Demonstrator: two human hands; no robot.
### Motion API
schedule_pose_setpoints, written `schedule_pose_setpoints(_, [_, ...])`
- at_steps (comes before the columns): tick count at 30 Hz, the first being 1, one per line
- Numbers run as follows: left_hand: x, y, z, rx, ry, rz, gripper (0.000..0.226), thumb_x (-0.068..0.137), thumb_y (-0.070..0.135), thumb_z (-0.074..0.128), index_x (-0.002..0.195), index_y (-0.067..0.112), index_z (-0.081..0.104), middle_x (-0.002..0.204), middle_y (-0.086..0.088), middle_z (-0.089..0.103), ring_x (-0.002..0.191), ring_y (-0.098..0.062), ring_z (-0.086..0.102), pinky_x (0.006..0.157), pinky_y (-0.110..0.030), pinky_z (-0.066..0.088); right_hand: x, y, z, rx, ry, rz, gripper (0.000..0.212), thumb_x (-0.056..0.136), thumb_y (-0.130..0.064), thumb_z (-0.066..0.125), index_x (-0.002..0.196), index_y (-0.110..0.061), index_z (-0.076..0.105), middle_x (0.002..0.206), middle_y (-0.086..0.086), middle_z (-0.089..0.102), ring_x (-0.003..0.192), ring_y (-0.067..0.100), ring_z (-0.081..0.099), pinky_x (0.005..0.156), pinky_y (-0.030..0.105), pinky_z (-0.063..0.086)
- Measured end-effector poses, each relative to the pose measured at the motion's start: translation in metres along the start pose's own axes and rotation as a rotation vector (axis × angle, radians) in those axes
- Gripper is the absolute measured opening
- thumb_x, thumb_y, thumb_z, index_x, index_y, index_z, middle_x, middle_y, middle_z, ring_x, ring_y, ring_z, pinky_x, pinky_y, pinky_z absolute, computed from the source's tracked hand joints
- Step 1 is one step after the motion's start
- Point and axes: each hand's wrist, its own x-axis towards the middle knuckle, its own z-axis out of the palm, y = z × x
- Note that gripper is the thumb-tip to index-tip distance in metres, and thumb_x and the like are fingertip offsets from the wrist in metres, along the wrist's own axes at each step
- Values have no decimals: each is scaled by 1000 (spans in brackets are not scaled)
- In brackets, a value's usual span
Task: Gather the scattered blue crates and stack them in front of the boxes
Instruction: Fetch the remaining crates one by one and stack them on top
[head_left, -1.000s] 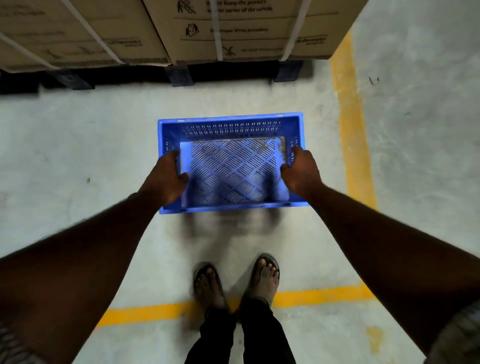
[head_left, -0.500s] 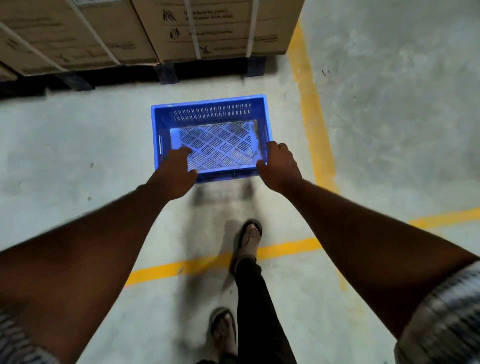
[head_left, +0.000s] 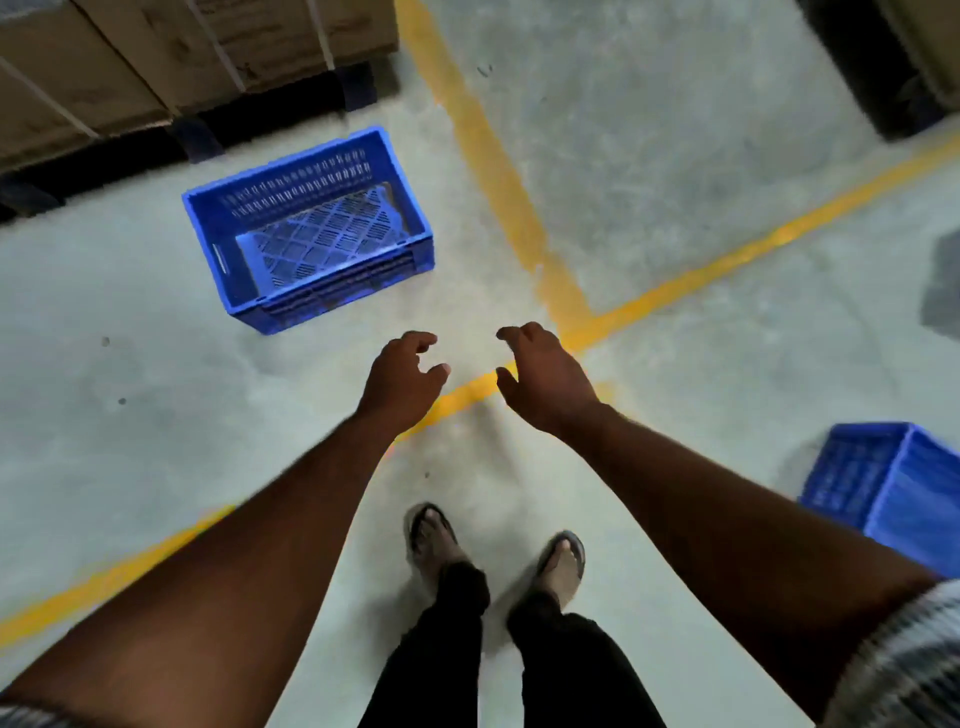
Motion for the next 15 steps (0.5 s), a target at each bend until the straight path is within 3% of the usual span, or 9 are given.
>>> schedule_pose_setpoints(6, [-86,68,112,78,-186,106,45,87,23,68,130,18,55,130,-7,56,118,-24,55,95,-31,43,-141,96,-21,35,61,184,52,93,-28,53,141,-15,39,134,10,44,120,30,45,88,40,48])
schedule_pose_setpoints(15, [-254,167,294,259,-404,278,43,88,24,66,130,23,56,133,-6,53,118,-22,54,95,-26,39,-375,242,-47,189,288,455,49,91,-32,53,138,-20,45,132,8,49,120,28,46,93,43,47])
